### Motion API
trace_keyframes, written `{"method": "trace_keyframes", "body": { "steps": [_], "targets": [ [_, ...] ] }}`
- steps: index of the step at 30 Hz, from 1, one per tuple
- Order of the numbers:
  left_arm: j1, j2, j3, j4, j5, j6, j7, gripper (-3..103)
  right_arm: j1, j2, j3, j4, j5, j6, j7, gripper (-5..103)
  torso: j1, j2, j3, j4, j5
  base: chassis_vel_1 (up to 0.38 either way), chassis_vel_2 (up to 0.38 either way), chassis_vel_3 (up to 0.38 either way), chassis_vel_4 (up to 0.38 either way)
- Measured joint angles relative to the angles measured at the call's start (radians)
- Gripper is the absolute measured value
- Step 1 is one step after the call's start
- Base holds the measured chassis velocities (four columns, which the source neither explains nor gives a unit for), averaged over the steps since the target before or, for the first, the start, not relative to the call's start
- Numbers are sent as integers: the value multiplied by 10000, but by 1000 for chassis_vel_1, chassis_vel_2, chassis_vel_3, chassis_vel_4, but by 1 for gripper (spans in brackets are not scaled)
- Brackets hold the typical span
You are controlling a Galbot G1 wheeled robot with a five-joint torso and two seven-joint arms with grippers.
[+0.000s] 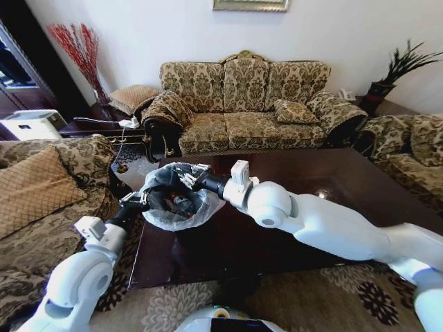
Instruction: Move to the front of the table and place the trash on the table into the trash bin.
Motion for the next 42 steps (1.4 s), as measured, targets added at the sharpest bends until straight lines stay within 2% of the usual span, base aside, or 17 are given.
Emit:
{"method": "trace_keyframes", "body": {
  "steps": [2, 5, 6, 8, 9, 12, 14, 15, 17, 18, 19, 20, 22, 24, 30, 34, 42],
  "targets": [
    [-11, -3, 22, 0, 0, 0, 4, 3, 26, 11, 16, 8, -9, 40, 61, 48, 0, 0, 0, 0, -1, 0, 0, 0, 0],
    [-6, -21, 22, 3, 0, 0, 6, 3, 3, 13, 294, -23, -25, 73, 272, 54, 0, 0, 0, 3, -1, 0, 0, 0, 0],
    [24, -44, -6, 18, 2, -4, 13, 3, -142, -114, 726, -133, -97, 82, 698, 65, 0, 1, 0, 5, -3, 0, 0, 0, 0],
    [41, -53, -30, 28, 3, -12, 20, 3, -260, -231, 908, -235, -175, 93, 897, 65, 0, 1, 0, 5, -2, 0, 0, 0, 0],
    [62, -70, -67, 41, 4, -30, 31, 3, -530, -512, 1205, -408, -398, 134, 1150, 70, 0, 0, 0, 6, -2, 0, 0, 0, 0],
    [70, -105, -147, 30, -7, -75, 43, 3, -1904, -1651, 2320, -778, -1546, 301, 1305, 86, 1, 0, 0, -1, 0, 0, 0, 0, 0],
    [72, -112, -165, 19, -25, -85, 46, 3, -2400, -1938, 2638, -839, -1869, 331, 1353, 86, 1, -1, 2, -4, 10, 0, 0, 0, 0],
    [91, -128, -195, 6, -44, -119, 57, 3, -3478, -2314, 3462, -901, -2354, 430, 1490, 91, 2, 0, 1, -5, 6, 0, 0, 0, 0],
    [186, -177, -260, -31, -51, -180, 70, 3, -5365, -2492, 4736, -958, -2964, 504, 1772, 99, 0, 0, 0, -9, 6, 0, 0, 0, 0],
    [241, -219, -292, -64, -51, -207, 73, 3, -6267, -2462, 5476, -960, -3181, 530, 1851, 100, 0, -1, 1, -4, 14, 0, 0, 0, 0],
    [241, -219, -292, -64, -51, -207, 73, 3, -6267, -2462, 5476, -960, -3181, 530, 1851, 100, 0, -1, 1, -4, 14, 0, 0, 0, 0],
    [277, -244, -315, -88, -48, -214, 75, 3, -7172, -2384, 6301, -949, -3363, 574, 1893, 100, 0, 0, 0, 5, 7, 0, 0, 0, 0],
    [293, -264, -335, -122, -25, -220, 60, 3, -9119, -2137, 7717, -912, -3718, 689, 1819, 100, -2, 0, 0, -1, 5, 0, 0, 0, 0],
    [293, -268, -343, -144, -17, -220, 47, 3, -9660, -2054, 8116, -906, -3896, 775, 1744, 100, -2, 0, -1, 3, 3, 0, 0, 0, 0],
    [346, -383, -310, -361, 18, -206, 3, 3, -12363, -1436, 10445, -980, -4695, 1121, 1264, 100, -2, 1, -2, 6, 1, 0, 0, 0, 0],
    [494, -476, -262, -507, 89, -177, 2, 3, -13296, -974, 11339, -1156, -4849, 1261, 1149, 100, -2, 1, -1, 1, 0, -52, -38, 53, 40],
    [681, -532, -262, -631, 168, -168, 3, 3, -13871, -133, 11714, -1684, -5087, 1517, 1067, 100, -1, 1, 0, 2, 2, -126, -139, 136, 137]
  ]
}}
